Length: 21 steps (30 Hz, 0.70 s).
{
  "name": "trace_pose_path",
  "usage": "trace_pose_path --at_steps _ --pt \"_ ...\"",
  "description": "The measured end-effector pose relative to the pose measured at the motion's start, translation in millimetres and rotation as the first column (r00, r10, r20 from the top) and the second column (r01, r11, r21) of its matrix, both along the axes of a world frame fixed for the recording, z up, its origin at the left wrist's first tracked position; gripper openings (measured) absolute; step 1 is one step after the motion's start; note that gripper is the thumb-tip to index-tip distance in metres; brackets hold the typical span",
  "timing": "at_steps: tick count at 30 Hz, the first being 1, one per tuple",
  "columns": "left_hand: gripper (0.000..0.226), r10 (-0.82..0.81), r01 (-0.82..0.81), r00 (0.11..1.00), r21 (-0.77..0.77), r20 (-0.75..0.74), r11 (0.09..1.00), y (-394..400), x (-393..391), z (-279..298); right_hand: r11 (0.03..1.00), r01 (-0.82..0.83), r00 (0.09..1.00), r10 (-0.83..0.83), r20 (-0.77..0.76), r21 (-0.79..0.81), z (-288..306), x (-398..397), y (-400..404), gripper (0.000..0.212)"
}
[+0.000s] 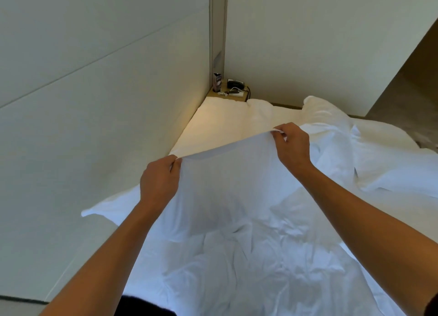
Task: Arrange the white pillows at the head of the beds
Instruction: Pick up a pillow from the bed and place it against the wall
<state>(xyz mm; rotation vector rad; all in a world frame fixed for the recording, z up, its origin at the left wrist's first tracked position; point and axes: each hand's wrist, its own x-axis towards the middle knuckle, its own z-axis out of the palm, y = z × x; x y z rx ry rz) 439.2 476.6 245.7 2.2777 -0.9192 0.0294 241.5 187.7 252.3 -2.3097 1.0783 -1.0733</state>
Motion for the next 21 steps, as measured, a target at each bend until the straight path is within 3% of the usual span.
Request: trace_pose_path --at_steps 6,14,21 --pt "0.035 0.123 -0.119 0.99 0.054 -0.075 0.991 16.0 6.8 -30.5 0.993 -0.112 0.994 0.112 0.005 0.048 -36.8 34.1 -2.0 0.021" --pt "0.033 0.287 -0.216 0.912 0.251 -0.295 0.944 21.7 -22.0 -128.2 0.94 -0.283 0.938 0.313 -0.149 0.193 -145.9 28.2 -15.5 0.016" --pt "0.026 0.335 -0.267 0.887 0.238 -0.317 0.934 2.9 -21.2 -158.7 0.887 -0.384 0.894 0.427 -0.139 0.255 -159.3 43.2 -38.4 0.019"
